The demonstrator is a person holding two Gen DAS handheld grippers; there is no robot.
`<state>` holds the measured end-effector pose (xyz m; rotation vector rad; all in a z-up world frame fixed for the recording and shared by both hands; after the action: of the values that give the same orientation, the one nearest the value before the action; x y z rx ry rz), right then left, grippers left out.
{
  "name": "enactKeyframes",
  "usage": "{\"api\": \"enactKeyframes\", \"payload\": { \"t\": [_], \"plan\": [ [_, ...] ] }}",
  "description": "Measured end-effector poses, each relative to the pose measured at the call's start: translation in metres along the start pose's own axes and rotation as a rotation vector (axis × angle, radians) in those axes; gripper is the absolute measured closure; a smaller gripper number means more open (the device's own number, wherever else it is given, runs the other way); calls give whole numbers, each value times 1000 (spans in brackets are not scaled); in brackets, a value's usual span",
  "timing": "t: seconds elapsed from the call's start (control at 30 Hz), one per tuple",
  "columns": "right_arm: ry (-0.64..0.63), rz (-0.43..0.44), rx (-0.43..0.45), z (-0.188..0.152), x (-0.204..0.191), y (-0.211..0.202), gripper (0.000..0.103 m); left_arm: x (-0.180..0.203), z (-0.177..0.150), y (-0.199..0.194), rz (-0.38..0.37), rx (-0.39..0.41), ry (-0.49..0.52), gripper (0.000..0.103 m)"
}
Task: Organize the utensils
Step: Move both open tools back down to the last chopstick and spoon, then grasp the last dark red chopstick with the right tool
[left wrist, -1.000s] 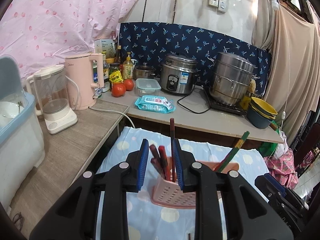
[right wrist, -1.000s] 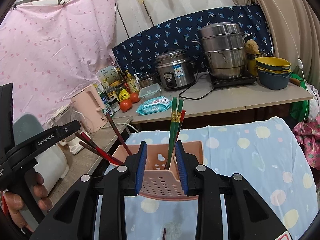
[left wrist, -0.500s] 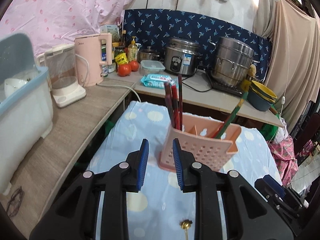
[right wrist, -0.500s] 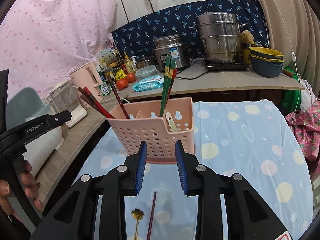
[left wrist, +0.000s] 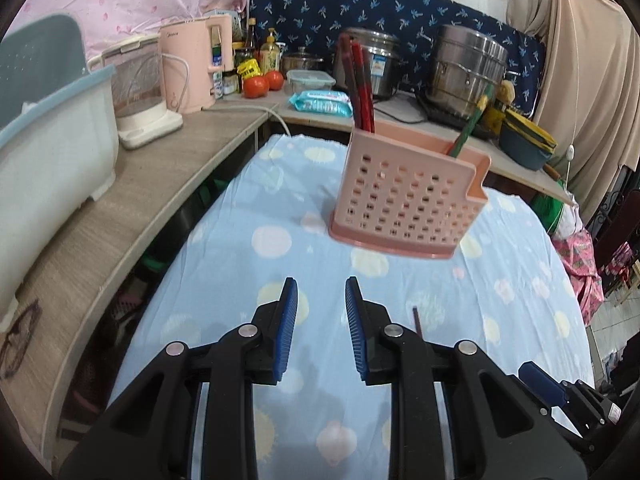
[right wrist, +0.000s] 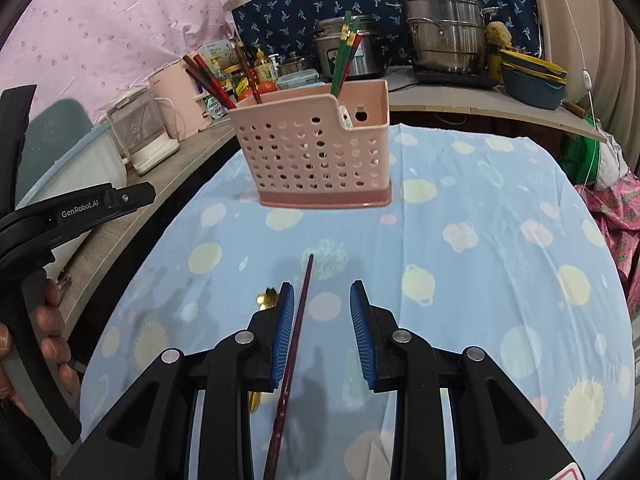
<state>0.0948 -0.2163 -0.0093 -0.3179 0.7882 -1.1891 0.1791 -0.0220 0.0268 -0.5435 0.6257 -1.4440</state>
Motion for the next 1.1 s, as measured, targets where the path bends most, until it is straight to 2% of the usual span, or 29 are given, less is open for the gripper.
{"api": "enactKeyframes", "payload": {
  "t": [0.53,0.93,1.1],
  "plan": [
    [12,30,-139,-74,-17,7,74,-3,-74,-1,0,-104,51,79],
    [-17,54,-203,-98,-32,16,76,-4,-102,0,5,-153,74,79],
    [-22,41,-219,-106,-29,18,81,0,-105,0,-2,-161,88,79]
  ]
}}
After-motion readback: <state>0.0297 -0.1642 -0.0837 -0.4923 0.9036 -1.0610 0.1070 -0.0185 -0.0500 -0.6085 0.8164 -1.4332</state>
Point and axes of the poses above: each gripper's, at about its wrist camera, not at the fingertips, and y roughly the way its jaws point, x to its right, z to its top, the point moved 4 cm from there along y, roughly the way its jaws point, and after that the axes turned 15 degrees about z, right-handed, at the moved point
